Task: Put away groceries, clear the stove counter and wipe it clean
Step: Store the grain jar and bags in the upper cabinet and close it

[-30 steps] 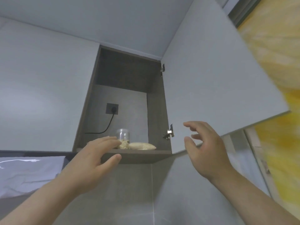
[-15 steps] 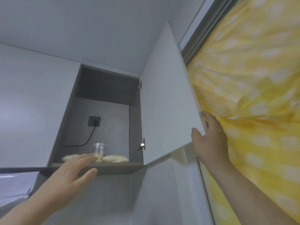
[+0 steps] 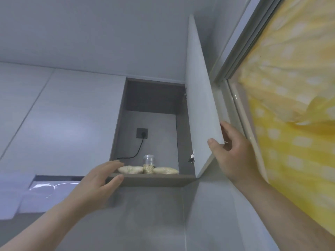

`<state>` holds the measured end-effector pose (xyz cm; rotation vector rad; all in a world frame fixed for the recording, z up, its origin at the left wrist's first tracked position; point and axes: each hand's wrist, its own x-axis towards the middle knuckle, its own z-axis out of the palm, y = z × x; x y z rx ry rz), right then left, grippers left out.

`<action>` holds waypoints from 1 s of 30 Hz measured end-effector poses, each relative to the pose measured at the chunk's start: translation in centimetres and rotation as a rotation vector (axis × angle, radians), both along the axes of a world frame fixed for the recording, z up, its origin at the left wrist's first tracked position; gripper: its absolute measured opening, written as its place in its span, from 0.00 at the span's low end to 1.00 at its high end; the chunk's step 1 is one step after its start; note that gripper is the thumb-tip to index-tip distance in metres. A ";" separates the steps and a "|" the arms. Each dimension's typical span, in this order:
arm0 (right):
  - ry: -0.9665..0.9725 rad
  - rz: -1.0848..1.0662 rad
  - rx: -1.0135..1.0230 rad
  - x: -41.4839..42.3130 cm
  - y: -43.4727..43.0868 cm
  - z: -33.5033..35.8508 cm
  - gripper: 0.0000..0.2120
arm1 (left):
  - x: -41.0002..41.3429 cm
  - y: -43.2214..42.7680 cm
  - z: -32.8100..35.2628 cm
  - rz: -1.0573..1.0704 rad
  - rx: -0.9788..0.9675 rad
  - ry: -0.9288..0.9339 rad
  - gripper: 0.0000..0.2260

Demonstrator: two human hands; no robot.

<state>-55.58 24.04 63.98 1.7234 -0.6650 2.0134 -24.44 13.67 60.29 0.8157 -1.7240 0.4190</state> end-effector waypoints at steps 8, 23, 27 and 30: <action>0.112 0.046 0.050 7.5 -3.3 0.7 0.19 | 5.3 -2.4 0.3 0.032 0.002 0.034 0.20; 0.262 -0.244 0.026 18.6 -14.3 1.9 0.30 | 12.2 -13.7 4.6 0.157 -0.050 -0.006 0.27; 0.272 -0.338 0.028 21.1 -17.9 2.1 0.29 | 13.2 -16.7 6.7 0.151 -0.027 -0.060 0.28; 0.272 -0.418 0.017 22.3 -20.1 2.1 0.31 | 14.0 -19.1 7.8 0.107 -0.019 -0.071 0.28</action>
